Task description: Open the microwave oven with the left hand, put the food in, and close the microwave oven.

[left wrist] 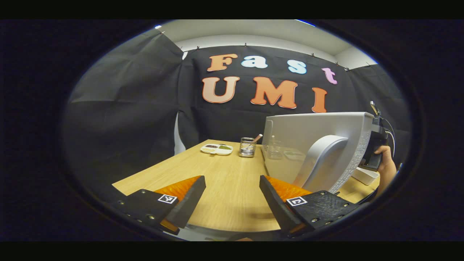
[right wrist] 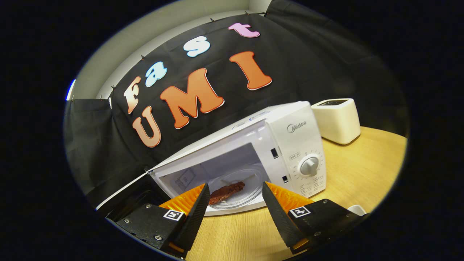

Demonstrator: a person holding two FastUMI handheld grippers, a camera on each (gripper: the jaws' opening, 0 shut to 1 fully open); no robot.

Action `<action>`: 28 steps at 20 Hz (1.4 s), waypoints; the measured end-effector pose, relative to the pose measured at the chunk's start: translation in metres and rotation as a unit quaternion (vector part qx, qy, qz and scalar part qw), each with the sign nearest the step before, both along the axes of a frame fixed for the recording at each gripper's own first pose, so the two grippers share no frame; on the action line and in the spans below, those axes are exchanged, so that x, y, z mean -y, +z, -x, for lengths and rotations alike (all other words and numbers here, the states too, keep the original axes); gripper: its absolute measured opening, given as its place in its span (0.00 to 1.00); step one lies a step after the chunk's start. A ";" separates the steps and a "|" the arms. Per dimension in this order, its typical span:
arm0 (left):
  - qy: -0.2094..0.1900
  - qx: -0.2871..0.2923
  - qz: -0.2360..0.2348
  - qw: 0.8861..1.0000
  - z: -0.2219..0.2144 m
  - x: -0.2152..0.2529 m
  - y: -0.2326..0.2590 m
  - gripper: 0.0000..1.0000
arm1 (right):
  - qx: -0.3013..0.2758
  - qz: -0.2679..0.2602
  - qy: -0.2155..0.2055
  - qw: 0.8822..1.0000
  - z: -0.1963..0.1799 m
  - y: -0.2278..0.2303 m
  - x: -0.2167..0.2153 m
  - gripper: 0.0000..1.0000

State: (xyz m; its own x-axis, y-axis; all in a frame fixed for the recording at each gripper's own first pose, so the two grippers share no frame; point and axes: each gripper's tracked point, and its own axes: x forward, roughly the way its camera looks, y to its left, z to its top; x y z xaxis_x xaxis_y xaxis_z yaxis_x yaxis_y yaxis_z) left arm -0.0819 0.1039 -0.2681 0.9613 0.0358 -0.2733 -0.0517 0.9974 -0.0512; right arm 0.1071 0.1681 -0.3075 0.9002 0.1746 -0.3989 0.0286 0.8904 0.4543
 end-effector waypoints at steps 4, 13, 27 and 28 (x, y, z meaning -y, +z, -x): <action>-0.053 0.009 0.023 0.998 -0.009 0.055 0.005 0.92 | 0.027 0.022 0.020 0.999 0.030 0.031 0.033 0.90; -0.193 0.014 0.017 0.981 -0.037 0.205 0.000 0.71 | 0.045 0.063 0.020 0.997 0.067 0.027 0.127 0.91; -0.214 0.017 0.000 0.977 -0.129 0.326 -0.020 0.02 | 0.078 0.128 0.012 0.989 0.092 0.044 0.200 0.91; -0.211 0.019 -0.006 0.977 -0.136 0.333 -0.022 0.02 | 0.080 0.132 0.014 0.988 0.092 0.044 0.200 0.91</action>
